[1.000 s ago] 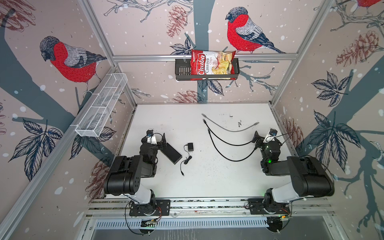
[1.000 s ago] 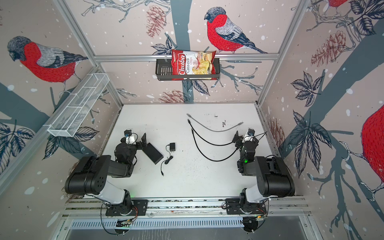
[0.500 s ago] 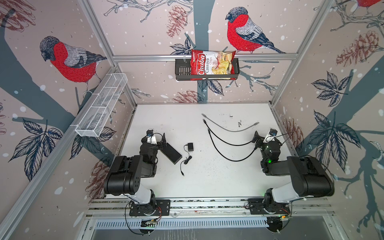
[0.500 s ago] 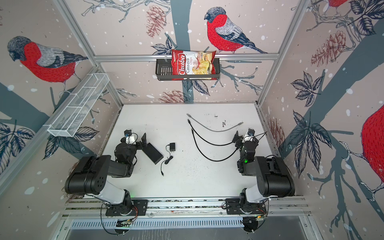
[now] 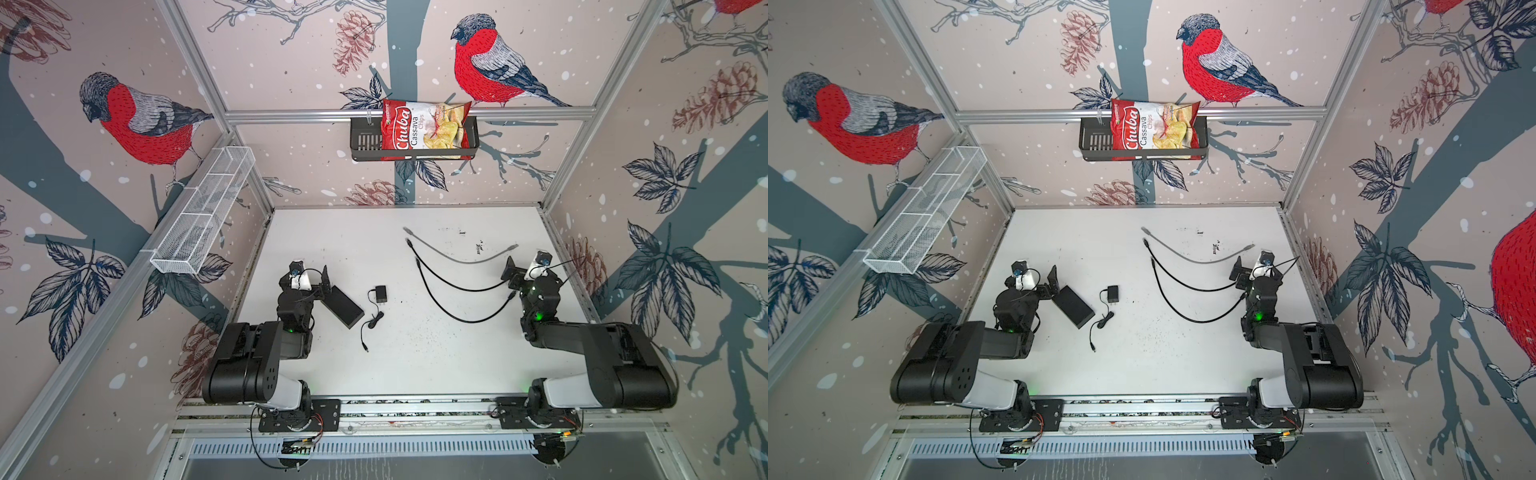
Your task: Insert the plug into the switch port
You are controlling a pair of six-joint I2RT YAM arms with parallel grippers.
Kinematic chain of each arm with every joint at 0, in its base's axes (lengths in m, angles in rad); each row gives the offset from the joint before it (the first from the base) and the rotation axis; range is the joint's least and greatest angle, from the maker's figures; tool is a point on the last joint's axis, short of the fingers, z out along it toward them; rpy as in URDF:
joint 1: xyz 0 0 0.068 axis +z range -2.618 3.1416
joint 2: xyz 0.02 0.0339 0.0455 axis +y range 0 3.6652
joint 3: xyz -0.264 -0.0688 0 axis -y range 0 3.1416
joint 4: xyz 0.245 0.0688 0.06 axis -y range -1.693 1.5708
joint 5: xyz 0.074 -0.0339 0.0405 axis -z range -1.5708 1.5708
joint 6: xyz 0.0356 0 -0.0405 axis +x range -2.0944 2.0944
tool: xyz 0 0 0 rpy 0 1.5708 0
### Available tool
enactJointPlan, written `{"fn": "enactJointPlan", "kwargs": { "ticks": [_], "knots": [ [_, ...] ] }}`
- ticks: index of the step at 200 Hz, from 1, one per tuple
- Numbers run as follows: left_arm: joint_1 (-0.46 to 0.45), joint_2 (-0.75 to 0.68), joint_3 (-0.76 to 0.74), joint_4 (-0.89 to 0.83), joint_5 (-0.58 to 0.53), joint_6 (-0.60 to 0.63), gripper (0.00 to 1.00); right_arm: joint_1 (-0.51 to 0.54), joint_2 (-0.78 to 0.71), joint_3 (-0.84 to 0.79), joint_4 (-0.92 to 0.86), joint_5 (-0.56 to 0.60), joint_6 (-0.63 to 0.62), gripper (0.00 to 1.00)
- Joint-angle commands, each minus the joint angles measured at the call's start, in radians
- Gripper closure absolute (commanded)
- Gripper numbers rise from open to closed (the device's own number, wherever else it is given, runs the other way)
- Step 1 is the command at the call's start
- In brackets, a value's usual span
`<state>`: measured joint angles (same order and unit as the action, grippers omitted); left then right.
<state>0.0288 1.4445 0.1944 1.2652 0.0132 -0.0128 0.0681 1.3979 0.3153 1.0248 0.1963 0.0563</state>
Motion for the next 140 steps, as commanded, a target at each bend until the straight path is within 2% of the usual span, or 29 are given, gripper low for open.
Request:
{"fn": "enactJointPlan", "kwargs": {
  "ticks": [1, 43, 62, 85, 96, 117, 140],
  "knots": [
    [0.0, -0.051, 0.01, -0.06, -0.028, -0.016, 0.03, 0.017, -0.024, 0.038, -0.154, 0.033, 0.01, 0.0],
    [-0.015, -0.156, 0.149, -0.454, -0.114, -0.099, 0.03, 0.112, -0.043, 0.148, -0.382, 0.187, 0.047, 0.0],
    [-0.058, -0.176, 0.194, -0.574, -0.221, -0.14, 0.03, 0.15, -0.052, 0.184, -0.47, 0.198, 0.071, 0.0],
    [-0.137, -0.194, 0.202, -0.603, -0.297, -0.124, 0.02, 0.199, -0.084, 0.202, -0.533, 0.204, 0.076, 0.0],
    [-0.175, -0.202, 0.245, -0.703, -0.358, -0.145, 0.02, 0.212, -0.105, 0.211, -0.568, 0.191, 0.098, 0.0],
    [-0.18, -0.211, 0.341, -0.905, -0.301, -0.26, 0.02, 0.226, -0.14, 0.241, -0.659, 0.156, 0.154, 0.0],
    [-0.198, -0.234, 0.362, -0.968, -0.253, -0.356, 0.02, 0.256, -0.189, 0.263, -0.724, 0.124, 0.189, 0.0]
  ]
}}
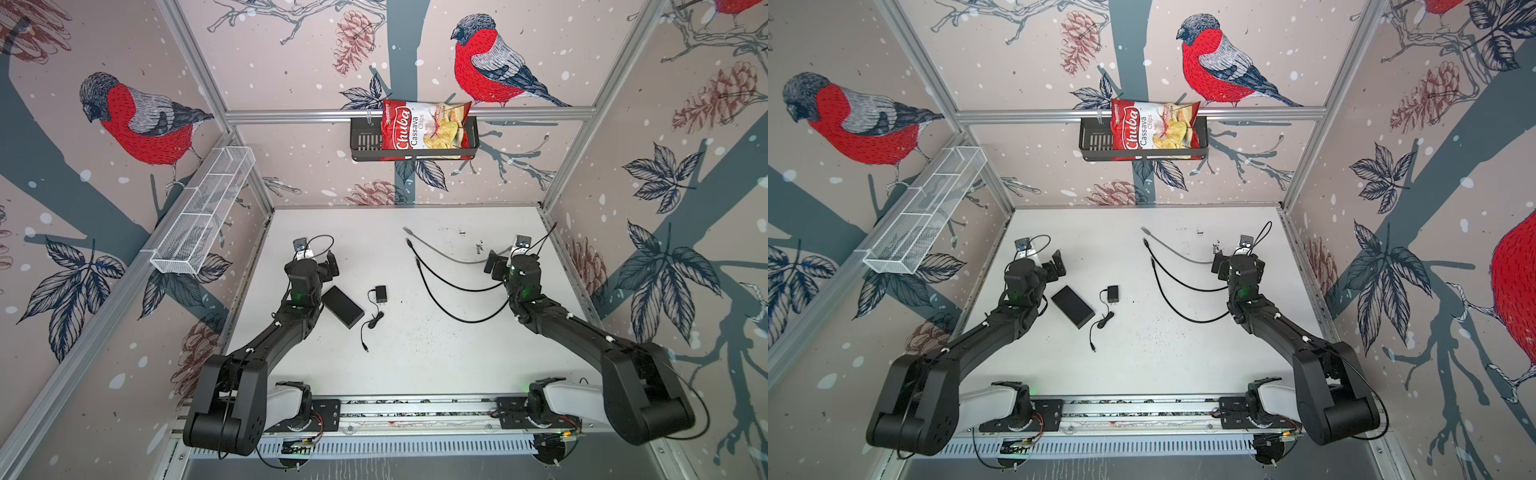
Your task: Insert the plug into the switch port
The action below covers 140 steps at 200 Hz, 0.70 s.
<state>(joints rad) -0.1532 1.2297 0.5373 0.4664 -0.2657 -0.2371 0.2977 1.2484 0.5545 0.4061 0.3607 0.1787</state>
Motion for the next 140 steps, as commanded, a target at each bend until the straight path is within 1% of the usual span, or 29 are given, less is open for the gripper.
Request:
{"fn": "enactJointPlan", "kwargs": {
  "ticks": [1, 15, 35, 46, 62, 81, 109, 116, 140],
  "knots": [
    [-0.017, -0.02, 0.02, -0.172, 0.027, -0.136, 0.02, 0.026, -0.041, 0.025, -0.108, -0.042, 0.07, 0.0],
    [-0.029, -0.024, 0.036, -0.234, 0.029, -0.209, 0.02, 0.035, -0.05, 0.048, -0.158, -0.084, 0.097, 0.0],
    [-0.063, 0.002, 0.086, -0.392, 0.013, -0.315, 0.03, 0.06, -0.045, 0.083, -0.224, -0.138, 0.121, 0.01],
    [-0.096, 0.022, 0.106, -0.451, 0.015, -0.338, 0.02, 0.082, -0.04, 0.094, -0.243, -0.161, 0.118, 0.0],
    [-0.148, 0.048, 0.128, -0.522, 0.009, -0.372, 0.02, 0.119, -0.033, 0.11, -0.27, -0.155, 0.123, 0.0],
    [-0.185, 0.071, 0.156, -0.621, 0.02, -0.42, 0.02, 0.17, -0.024, 0.122, -0.277, -0.168, 0.132, 0.01],
    [-0.21, 0.069, 0.135, -0.637, 0.078, -0.472, 0.03, 0.246, 0.0, 0.137, -0.271, -0.213, 0.134, 0.01],
    [-0.216, 0.067, 0.129, -0.637, 0.093, -0.482, 0.03, 0.265, 0.038, 0.145, -0.274, -0.212, 0.135, 0.0],
    [-0.249, 0.06, 0.122, -0.644, 0.096, -0.498, 0.03, 0.326, 0.103, 0.177, -0.27, -0.219, 0.149, 0.01]
  ]
}}
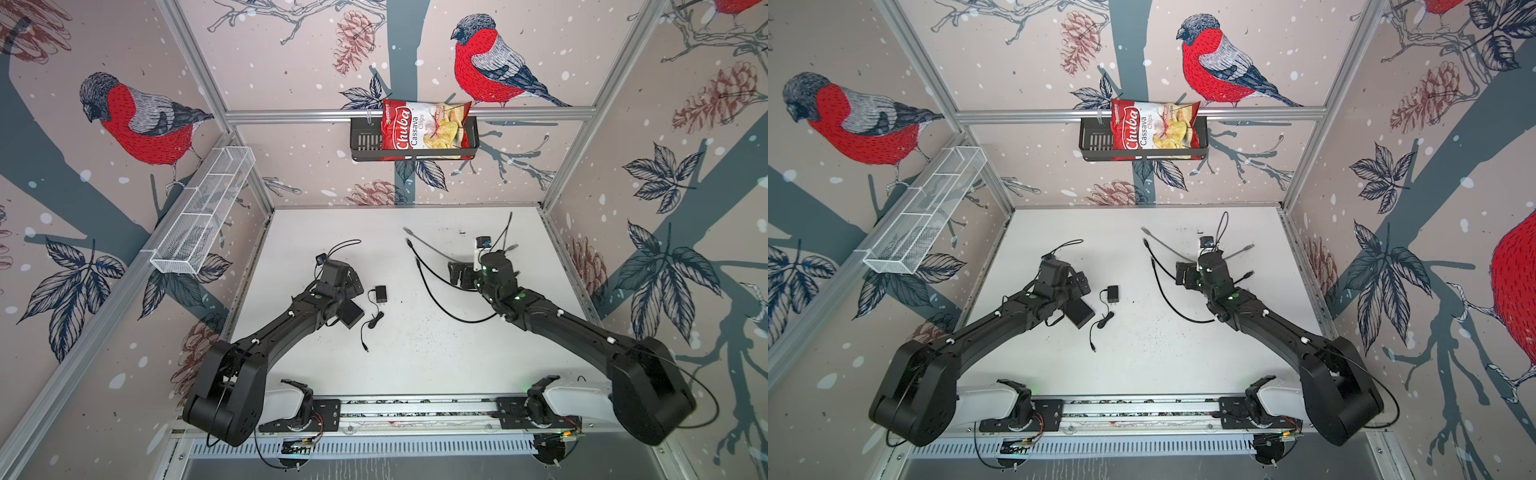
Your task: Insert the plug into the switch port
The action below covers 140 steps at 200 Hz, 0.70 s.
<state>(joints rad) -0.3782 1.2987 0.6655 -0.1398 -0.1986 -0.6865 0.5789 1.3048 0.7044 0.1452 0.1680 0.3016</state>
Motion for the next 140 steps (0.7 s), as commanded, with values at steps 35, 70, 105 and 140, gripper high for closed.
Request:
{"fn": "enactJointPlan", "kwargs": {
  "ticks": [35, 70, 105, 140],
  "knots": [
    [-0.037, -0.021, -0.01, -0.041, 0.005, -0.057, 0.03, 0.152, 0.169, 0.099, 0.007, -0.036, 0.02, 0.0],
    [-0.037, -0.061, -0.036, -0.018, -0.031, -0.069, 0.03, 0.252, 0.301, 0.202, 0.029, -0.057, 0.011, 0.0],
    [-0.037, -0.082, -0.05, -0.04, -0.067, -0.099, 0.03, 0.314, 0.433, 0.317, 0.016, -0.095, 0.01, 0.01],
    [-0.036, -0.099, -0.065, -0.046, -0.099, -0.126, 0.03, 0.335, 0.557, 0.43, -0.024, -0.131, 0.022, 0.03]
  ]
}}
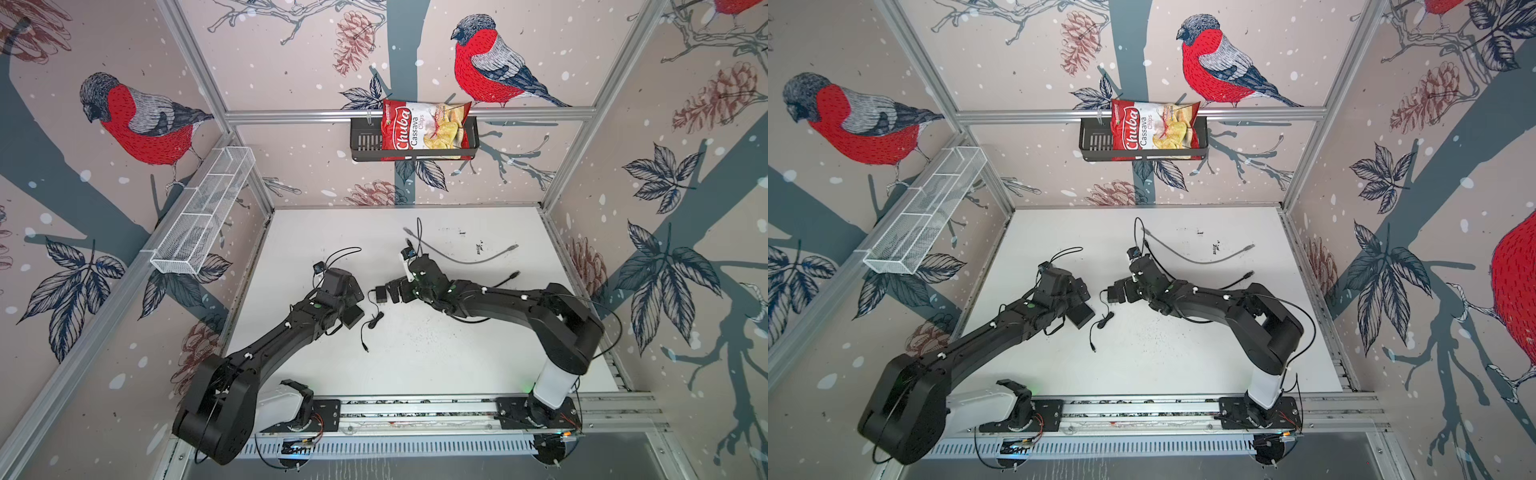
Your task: Insert the plug into the switch port
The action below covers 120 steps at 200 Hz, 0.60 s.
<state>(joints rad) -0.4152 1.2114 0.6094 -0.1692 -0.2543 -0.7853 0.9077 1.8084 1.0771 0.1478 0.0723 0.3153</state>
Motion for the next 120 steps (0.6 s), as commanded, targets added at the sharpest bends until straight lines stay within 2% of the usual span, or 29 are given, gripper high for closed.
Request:
{"fn": "enactJointPlan", "kwargs": {
  "ticks": [1, 62, 120],
  "knots": [
    [0.001, -0.012, -0.01, -0.016, -0.043, -0.028, 0.03, 0.006, 0.057, 0.061, -0.027, -0.035, 0.009, 0.03],
    [0.001, -0.025, -0.042, 0.006, -0.081, -0.046, 0.03, 0.037, 0.207, 0.207, -0.115, -0.043, -0.01, 0.12],
    [0.007, 0.02, -0.072, 0.056, -0.125, -0.049, 0.03, 0.048, 0.26, 0.254, -0.134, -0.03, -0.016, 0.13]
  ]
}}
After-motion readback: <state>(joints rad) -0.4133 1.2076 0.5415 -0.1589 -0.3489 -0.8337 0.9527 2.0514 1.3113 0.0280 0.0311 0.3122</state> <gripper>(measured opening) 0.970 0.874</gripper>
